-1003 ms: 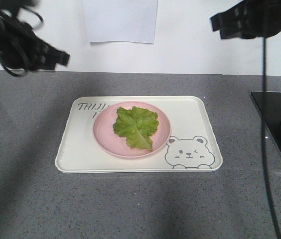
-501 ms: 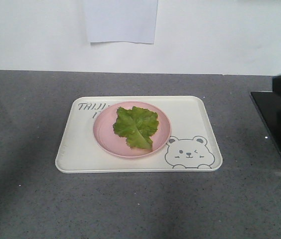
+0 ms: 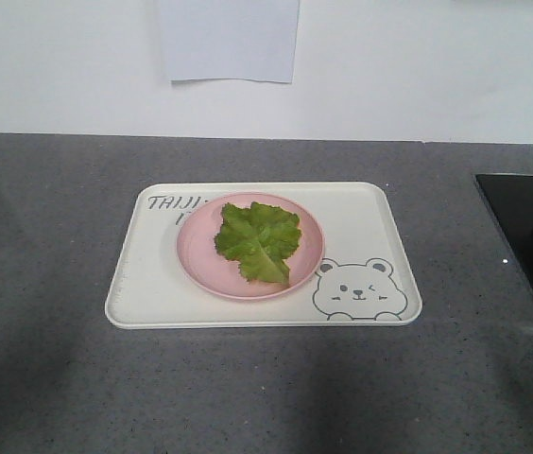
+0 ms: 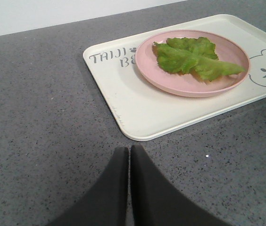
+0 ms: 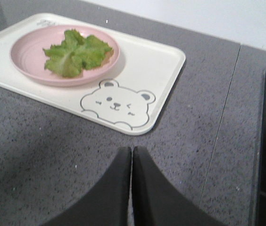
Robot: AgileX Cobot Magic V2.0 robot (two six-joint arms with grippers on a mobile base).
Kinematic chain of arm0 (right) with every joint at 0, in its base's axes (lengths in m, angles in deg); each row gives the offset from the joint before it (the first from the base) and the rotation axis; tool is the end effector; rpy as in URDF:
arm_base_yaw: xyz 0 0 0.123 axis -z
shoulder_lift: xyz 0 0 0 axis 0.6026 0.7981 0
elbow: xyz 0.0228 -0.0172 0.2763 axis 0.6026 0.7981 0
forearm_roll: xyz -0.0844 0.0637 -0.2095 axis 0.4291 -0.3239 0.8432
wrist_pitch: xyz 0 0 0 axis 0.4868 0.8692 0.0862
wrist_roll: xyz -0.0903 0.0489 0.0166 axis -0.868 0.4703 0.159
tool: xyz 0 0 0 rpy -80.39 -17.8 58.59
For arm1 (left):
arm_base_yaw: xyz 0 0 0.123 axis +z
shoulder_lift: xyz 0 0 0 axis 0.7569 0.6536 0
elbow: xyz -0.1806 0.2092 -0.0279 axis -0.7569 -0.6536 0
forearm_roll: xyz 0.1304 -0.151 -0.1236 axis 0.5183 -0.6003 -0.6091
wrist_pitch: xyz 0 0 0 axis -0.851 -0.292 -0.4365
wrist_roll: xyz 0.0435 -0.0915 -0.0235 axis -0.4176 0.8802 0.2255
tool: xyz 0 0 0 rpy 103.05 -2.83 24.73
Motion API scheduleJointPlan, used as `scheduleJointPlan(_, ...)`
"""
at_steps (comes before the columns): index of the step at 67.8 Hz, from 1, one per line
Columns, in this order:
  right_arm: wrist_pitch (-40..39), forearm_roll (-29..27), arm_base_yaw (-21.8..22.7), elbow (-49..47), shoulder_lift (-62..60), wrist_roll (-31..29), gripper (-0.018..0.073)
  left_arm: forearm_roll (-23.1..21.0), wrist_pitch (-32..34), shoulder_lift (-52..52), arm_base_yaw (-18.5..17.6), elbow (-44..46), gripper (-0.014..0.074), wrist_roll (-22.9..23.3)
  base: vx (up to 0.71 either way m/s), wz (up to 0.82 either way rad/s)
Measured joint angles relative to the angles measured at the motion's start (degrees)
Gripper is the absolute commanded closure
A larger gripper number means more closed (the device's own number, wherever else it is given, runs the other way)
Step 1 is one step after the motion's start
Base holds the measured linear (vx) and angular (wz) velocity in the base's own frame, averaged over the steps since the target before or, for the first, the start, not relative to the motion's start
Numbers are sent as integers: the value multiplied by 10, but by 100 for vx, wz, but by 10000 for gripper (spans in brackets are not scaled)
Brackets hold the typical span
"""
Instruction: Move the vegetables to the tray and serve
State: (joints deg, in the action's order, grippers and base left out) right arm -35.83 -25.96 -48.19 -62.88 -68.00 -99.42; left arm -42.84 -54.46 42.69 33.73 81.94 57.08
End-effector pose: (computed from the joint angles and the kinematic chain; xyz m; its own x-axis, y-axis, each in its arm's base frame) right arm 0.0732 0.0302 0.2720 -0.3140 -0.2024 -0.9276 -0.3742 0.9243 -0.0751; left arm 0.0993 -0.0353 0.2776 -0.3930 0.1218 -0.9115 0.3349 0.9421 -0.0185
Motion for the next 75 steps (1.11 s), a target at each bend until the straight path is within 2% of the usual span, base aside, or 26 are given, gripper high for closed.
scheduleJointPlan(75,-4,-12,0,0,-6,0,565,-1,27,-11,0,-11,603,-1,0,0)
